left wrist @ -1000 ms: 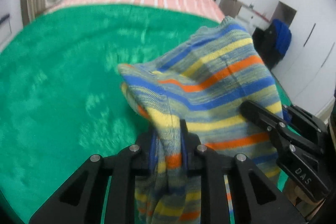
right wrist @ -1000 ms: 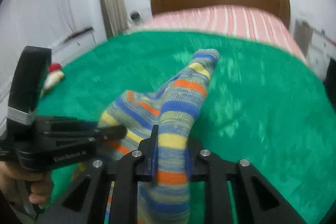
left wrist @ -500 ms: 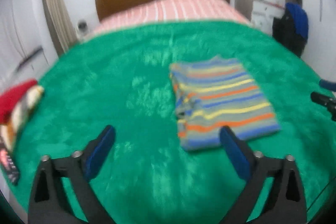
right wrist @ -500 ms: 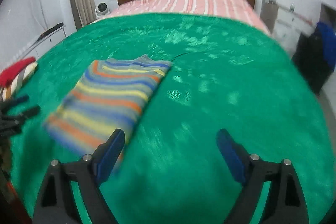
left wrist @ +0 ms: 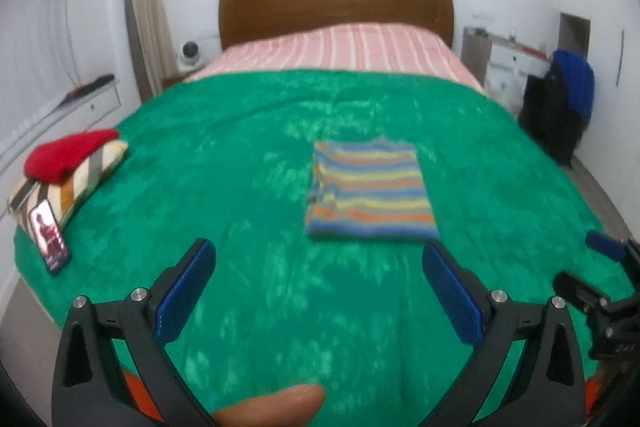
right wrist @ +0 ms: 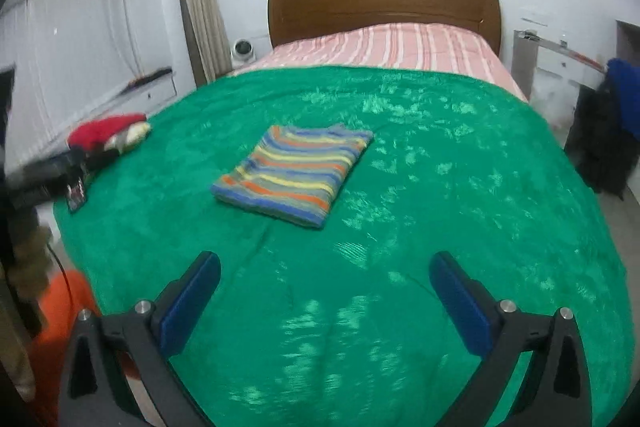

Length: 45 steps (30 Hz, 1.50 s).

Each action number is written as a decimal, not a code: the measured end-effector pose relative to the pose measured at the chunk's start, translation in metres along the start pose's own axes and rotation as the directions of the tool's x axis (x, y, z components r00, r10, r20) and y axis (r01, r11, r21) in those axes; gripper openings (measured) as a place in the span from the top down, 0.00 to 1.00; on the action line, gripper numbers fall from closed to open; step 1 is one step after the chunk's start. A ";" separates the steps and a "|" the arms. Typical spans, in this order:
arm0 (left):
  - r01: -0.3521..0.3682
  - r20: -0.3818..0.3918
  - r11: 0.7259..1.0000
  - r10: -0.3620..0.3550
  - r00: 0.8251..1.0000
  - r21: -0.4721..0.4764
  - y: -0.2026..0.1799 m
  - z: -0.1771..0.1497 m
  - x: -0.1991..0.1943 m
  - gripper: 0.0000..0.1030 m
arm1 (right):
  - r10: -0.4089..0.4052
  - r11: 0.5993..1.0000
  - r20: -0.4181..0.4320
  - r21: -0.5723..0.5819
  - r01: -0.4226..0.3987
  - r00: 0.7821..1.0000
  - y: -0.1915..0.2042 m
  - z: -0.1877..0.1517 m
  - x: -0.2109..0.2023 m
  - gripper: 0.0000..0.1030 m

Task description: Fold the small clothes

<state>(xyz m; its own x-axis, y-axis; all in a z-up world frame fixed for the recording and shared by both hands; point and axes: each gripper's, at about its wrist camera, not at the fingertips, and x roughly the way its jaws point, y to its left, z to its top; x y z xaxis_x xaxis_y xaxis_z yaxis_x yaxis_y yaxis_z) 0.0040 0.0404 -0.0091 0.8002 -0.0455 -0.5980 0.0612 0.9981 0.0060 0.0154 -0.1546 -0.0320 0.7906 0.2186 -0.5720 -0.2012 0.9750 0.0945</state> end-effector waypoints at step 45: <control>-0.097 -0.119 0.988 0.111 0.987 0.121 -0.015 -0.025 -0.027 0.00 | -0.123 0.988 -0.102 -0.102 0.113 0.987 0.079 0.010 -0.036 0.00</control>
<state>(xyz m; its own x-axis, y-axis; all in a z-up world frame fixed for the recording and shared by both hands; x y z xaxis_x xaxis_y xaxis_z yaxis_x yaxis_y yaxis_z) -0.0336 0.0275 -0.0133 0.7254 0.0713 -0.6847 0.0548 0.9855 0.1608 -0.0230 -0.0846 0.0045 0.7464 0.0913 -0.6592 -0.1686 0.9842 -0.0547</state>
